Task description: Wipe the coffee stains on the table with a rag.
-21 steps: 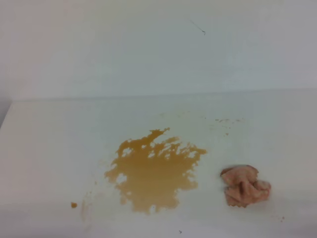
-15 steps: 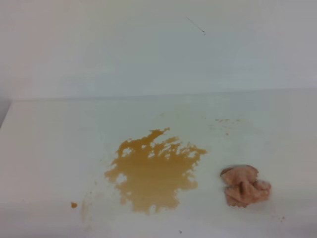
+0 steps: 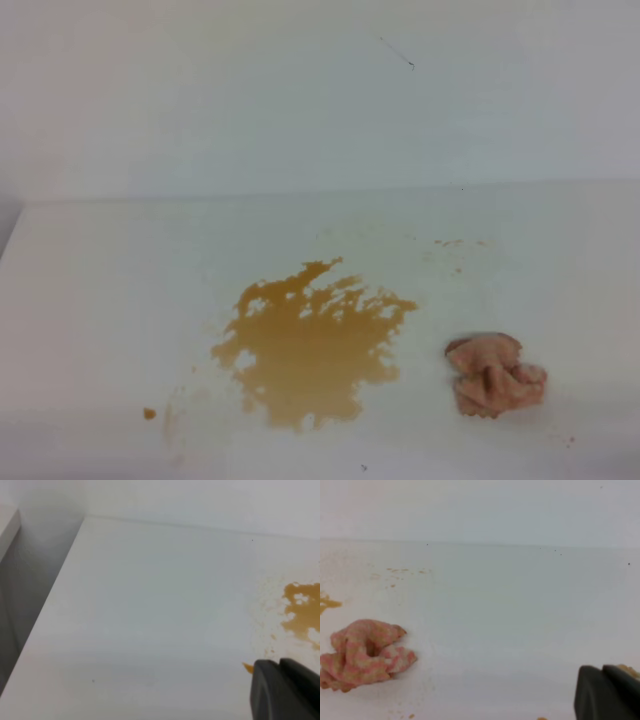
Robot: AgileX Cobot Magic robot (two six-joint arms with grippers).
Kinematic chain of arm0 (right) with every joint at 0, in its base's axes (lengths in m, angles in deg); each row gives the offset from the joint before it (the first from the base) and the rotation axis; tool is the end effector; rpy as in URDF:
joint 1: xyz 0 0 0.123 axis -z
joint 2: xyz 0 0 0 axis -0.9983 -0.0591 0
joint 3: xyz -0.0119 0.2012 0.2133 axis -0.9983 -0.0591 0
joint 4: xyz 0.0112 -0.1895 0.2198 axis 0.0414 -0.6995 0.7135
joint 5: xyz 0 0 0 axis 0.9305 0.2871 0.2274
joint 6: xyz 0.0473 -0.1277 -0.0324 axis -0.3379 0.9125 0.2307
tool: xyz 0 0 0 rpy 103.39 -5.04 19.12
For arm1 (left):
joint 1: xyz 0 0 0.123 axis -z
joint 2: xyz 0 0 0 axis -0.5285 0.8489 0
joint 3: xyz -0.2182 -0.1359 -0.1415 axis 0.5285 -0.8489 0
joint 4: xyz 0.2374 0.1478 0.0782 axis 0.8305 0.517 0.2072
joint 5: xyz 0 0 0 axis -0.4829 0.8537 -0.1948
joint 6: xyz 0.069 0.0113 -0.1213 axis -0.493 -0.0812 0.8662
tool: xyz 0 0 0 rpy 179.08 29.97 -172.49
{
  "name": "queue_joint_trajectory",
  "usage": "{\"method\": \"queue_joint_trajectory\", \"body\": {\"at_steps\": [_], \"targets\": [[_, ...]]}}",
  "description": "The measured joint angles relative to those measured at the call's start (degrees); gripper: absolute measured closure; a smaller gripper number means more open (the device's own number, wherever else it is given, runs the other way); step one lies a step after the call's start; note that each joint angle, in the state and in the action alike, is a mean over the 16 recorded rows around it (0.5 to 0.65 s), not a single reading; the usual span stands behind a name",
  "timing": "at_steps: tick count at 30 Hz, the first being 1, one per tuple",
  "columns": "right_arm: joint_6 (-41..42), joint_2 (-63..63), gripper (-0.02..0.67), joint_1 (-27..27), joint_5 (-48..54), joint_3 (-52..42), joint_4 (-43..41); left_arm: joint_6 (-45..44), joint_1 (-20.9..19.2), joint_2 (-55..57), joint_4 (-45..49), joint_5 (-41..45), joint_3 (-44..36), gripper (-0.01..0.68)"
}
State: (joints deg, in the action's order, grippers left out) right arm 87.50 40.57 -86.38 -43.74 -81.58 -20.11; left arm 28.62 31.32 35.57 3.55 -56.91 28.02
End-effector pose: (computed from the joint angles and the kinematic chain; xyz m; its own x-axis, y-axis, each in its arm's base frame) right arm 0.1322 -0.0014 0.1647 -0.2171 -0.1202 -0.9687 -0.0165 0.9927 -0.1194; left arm 0.1326 -0.0045 0.1673 -0.2220 -0.2041 -0.9534 -0.0153 0.9784 -0.2059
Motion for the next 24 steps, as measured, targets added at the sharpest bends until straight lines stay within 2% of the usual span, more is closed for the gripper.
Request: {"method": "queue_joint_trajectory", "body": {"at_steps": [24], "targets": [[0.00, 0.00, 0.652, 0.00, -0.10, 0.00, 0.00, 0.01, 0.00, 0.37, 0.01, 0.22, 0.71, 0.673]]}}
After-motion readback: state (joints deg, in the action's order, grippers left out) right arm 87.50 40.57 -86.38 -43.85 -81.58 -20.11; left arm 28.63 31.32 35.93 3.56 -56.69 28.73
